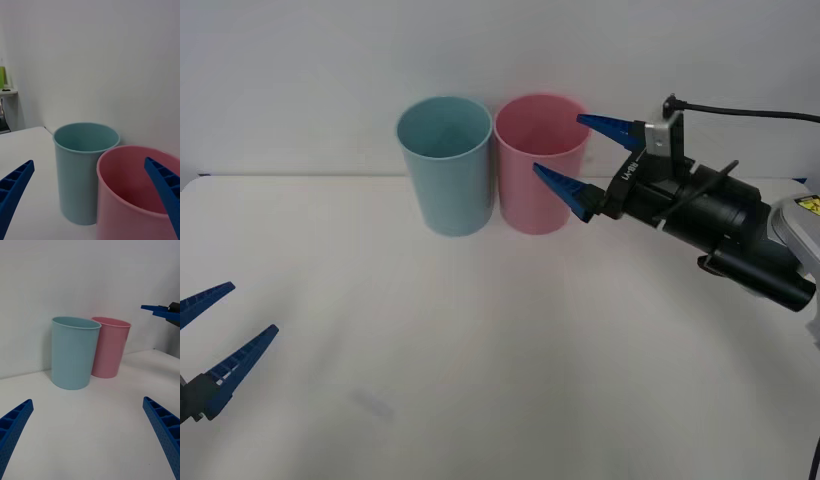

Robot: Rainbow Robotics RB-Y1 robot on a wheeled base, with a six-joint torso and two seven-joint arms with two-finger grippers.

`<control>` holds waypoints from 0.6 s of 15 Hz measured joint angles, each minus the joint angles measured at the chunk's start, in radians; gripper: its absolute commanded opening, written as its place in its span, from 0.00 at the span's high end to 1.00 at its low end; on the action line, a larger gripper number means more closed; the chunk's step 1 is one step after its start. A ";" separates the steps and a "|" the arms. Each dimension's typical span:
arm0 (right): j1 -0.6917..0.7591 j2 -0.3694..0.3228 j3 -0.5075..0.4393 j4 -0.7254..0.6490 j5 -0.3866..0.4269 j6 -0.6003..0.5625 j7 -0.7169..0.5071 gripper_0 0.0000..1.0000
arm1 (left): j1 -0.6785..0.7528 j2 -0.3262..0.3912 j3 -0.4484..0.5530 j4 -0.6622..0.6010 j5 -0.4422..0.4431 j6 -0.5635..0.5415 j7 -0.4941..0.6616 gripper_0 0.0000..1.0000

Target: Grasp the object on the table and drop it into the matching bin: aluminum can to the light blue bin, PET bottle to the pink bin.

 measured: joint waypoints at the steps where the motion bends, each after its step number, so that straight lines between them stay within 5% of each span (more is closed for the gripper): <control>1: 0.057 -0.008 -0.043 -0.032 0.000 -0.033 0.010 0.00 | 0.000 0.000 0.000 0.000 0.000 0.000 0.000 0.00; 9: 0.451 -0.011 -0.311 -0.111 -0.062 -0.205 0.327 0.00 | 0.000 0.000 0.000 0.000 0.000 0.000 0.000 0.00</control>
